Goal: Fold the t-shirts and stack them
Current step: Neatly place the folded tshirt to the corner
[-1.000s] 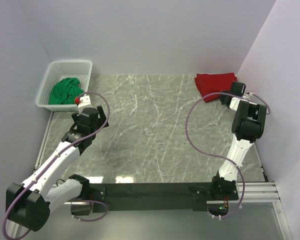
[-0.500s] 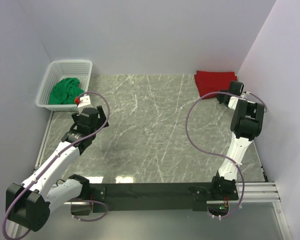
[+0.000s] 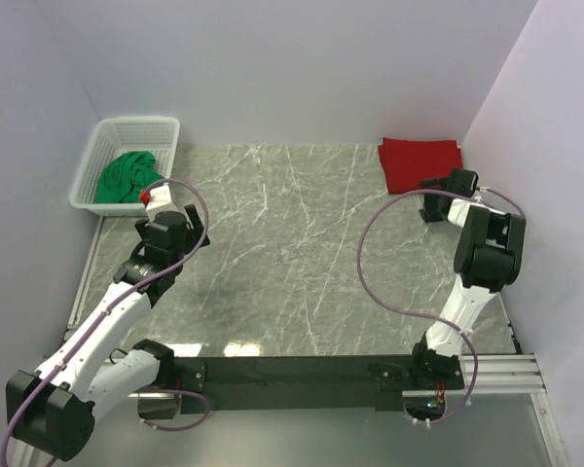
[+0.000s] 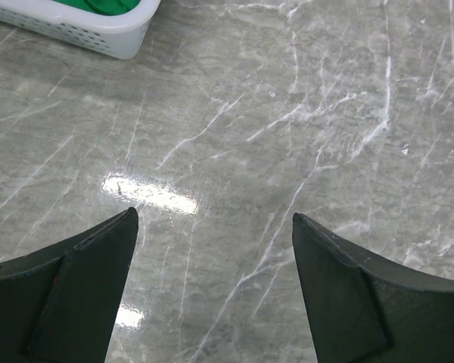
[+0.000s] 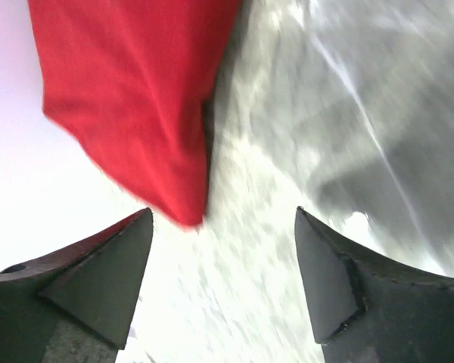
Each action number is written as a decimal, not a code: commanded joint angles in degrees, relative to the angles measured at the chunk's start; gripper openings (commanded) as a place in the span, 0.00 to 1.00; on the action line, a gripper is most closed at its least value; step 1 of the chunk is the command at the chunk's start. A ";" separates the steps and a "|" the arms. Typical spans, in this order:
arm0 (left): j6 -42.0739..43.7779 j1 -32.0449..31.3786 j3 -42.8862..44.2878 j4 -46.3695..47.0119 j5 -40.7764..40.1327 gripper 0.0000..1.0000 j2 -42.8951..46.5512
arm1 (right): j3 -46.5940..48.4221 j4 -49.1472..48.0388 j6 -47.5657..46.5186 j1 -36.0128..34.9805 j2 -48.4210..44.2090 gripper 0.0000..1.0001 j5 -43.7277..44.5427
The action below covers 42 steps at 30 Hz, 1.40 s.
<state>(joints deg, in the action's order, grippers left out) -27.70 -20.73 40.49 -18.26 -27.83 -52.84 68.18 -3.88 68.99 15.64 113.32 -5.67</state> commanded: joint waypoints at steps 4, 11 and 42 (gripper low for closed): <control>-2.26 0.08 1.34 -0.54 -0.20 0.91 5.98 | -1.74 18.71 -13.25 0.62 -18.27 0.86 -0.04; -4.64 -0.01 6.70 -6.95 -6.34 0.98 12.05 | -1.83 31.64 -28.89 0.62 -41.22 0.88 2.68; -1.21 -0.01 9.88 -4.86 -11.19 0.99 29.11 | -12.55 30.34 -52.38 -20.73 -91.87 0.98 21.84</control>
<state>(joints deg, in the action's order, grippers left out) -27.99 -20.71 52.05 -27.53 -40.25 -23.90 56.60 29.45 17.91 -3.95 21.67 14.55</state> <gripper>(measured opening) 0.994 0.985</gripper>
